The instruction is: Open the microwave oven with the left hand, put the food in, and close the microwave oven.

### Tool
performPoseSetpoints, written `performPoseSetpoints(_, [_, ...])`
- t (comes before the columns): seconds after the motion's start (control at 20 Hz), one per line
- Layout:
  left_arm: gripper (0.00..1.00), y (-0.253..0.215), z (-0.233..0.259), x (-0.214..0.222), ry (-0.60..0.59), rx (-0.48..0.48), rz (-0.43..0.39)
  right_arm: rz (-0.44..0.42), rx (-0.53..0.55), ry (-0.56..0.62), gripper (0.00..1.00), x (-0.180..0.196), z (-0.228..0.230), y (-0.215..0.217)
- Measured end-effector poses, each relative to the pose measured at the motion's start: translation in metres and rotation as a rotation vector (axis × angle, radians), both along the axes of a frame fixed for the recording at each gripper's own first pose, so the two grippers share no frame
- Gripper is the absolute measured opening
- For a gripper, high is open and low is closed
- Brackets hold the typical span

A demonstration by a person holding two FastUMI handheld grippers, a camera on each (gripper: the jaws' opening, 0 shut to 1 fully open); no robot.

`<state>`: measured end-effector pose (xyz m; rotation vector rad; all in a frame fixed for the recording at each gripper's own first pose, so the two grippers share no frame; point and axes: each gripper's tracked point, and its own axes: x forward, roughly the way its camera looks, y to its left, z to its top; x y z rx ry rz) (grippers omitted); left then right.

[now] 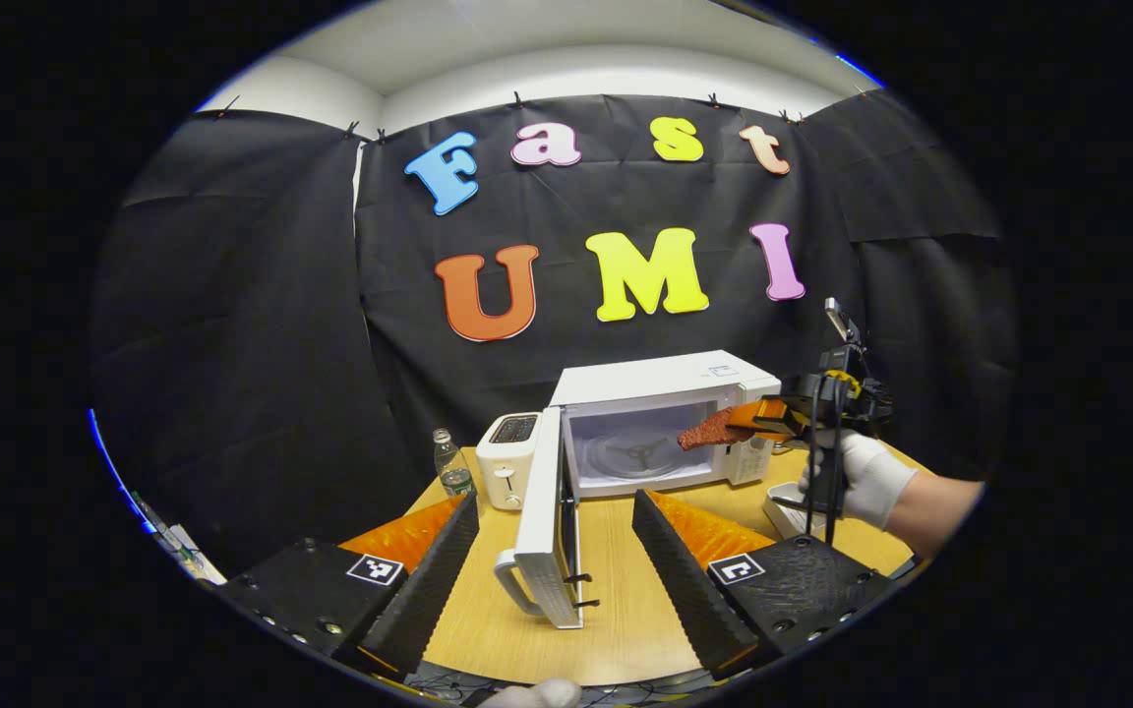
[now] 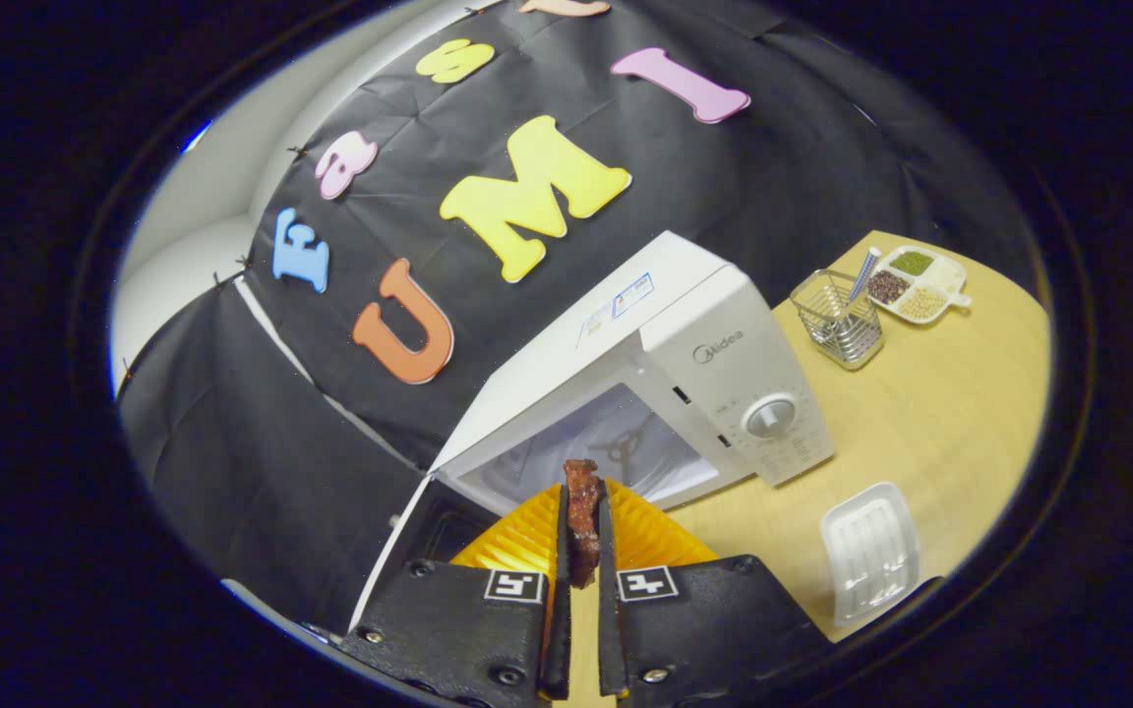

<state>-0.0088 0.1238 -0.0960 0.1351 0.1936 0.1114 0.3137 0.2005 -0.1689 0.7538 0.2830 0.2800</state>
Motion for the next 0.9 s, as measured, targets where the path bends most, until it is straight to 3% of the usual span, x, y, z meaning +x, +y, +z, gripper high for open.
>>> performPoseSetpoints(0.2, [0.96, 0.031, -0.006, -0.004, -0.002, -0.002, 0.012, -0.103, 0.106, 0.027, 0.14, 0.054, -0.027, 0.053])
performPoseSetpoints(0.5, [0.96, 0.06, -0.024, -0.007, 0.022, -0.001, 0.043, -0.199, 0.068, 0.008, 0.14, 0.107, -0.064, 0.079])
performPoseSetpoints(0.85, [0.97, 0.077, -0.048, -0.005, 0.044, -0.032, 0.086, -0.238, -0.085, -0.029, 0.15, 0.142, -0.099, 0.092])
performPoseSetpoints(0.9, [0.96, 0.078, -0.048, -0.004, 0.046, -0.038, 0.09, -0.255, -0.149, -0.027, 0.16, 0.142, -0.104, 0.088])
